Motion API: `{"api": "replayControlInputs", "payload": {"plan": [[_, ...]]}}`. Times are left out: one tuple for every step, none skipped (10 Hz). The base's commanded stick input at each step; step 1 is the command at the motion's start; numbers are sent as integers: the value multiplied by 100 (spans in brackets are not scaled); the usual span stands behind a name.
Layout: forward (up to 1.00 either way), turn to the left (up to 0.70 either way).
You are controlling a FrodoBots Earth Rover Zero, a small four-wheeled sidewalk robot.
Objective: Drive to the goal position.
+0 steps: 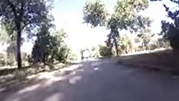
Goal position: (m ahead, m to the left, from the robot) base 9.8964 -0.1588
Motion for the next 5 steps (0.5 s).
{"api": "replayControlInputs", "payload": {"plan": [[100, 5], [100, 11], [100, 32], [100, 40], [100, 40]]}}
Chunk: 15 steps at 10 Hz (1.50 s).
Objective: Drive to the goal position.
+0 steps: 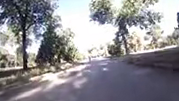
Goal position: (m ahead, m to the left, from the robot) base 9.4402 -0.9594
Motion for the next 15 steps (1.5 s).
{"api": "replayControlInputs", "payload": {"plan": [[100, 40], [100, 35], [100, 19], [100, 2], [100, 0], [100, 0], [100, 0], [100, 0], [100, 0], [100, 0], [100, 0], [100, 0], [100, 0], [100, 0], [100, 0]]}}
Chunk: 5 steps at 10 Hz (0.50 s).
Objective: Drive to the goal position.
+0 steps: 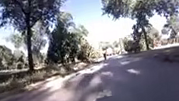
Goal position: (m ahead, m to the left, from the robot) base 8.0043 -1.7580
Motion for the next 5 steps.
{"api": "replayControlInputs", "payload": {"plan": [[100, 0], [100, 0], [100, 0], [100, 0], [100, 0]]}}
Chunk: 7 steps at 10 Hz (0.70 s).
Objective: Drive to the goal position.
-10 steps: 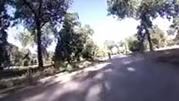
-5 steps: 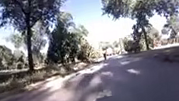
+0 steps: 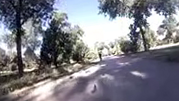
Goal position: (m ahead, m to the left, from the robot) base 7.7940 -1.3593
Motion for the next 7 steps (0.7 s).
{"api": "replayControlInputs", "payload": {"plan": [[100, 0], [100, 0], [100, 0], [100, 0], [100, 0], [100, 0], [100, 0]]}}
